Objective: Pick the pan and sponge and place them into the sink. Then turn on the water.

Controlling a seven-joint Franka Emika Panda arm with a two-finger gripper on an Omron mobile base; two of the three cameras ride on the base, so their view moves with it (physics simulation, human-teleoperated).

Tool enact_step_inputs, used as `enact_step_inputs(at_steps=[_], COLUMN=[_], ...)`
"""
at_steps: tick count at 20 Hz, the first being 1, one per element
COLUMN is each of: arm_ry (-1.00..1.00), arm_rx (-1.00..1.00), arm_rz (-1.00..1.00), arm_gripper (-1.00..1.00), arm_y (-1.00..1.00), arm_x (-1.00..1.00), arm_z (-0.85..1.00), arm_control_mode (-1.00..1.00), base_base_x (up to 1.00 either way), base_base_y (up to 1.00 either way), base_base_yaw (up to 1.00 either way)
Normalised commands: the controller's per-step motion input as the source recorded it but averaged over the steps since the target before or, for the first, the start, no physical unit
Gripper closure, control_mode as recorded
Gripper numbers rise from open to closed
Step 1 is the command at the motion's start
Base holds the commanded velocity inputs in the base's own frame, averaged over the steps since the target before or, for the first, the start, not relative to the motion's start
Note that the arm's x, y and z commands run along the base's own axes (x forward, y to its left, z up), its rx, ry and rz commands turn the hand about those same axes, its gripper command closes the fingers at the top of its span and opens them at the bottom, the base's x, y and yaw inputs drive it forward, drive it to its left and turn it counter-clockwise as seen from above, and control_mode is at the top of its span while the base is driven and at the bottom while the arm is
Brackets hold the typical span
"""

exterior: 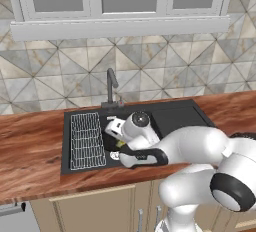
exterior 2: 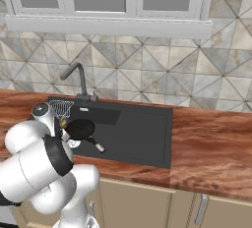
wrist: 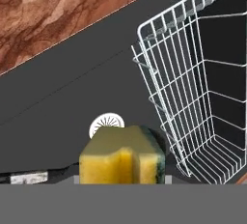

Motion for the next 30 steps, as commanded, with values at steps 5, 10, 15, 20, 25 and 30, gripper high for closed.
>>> enact_step_inputs(at_steps=[5, 10, 15, 20, 25, 30], arm_ry=[0.00, -0.01, -0.04, -0.01, 0.00, 0.00], arm_rx=[0.02, 0.01, 0.02, 0.04, 0.07, 0.04], arm_rz=[0.00, 0.00, 0.00, 0.02, 0.04, 0.06], arm_gripper=[1.00, 1.00, 1.00, 1.00, 1.00, 1.00], arm_y=[-0.19, -0.15, -0.15, -0.10, -0.05, 0.00], arm_x=[0.31, 0.24, 0.20, 0.32, 0.28, 0.32], arm_z=[-0.04, -0.12, -0.15, -0.14, -0.20, -0.15], arm_control_mode=[-1.00, -1.00, -1.00, -1.00, -1.00, -1.00], base_base_x=[0.00, 0.00, 0.00, 0.00, 0.00, 0.00], base_base_y=[0.00, 0.00, 0.00, 0.00, 0.00, 0.00], base_base_yaw=[0.00, 0.00, 0.00, 0.00, 0.00, 0.00])
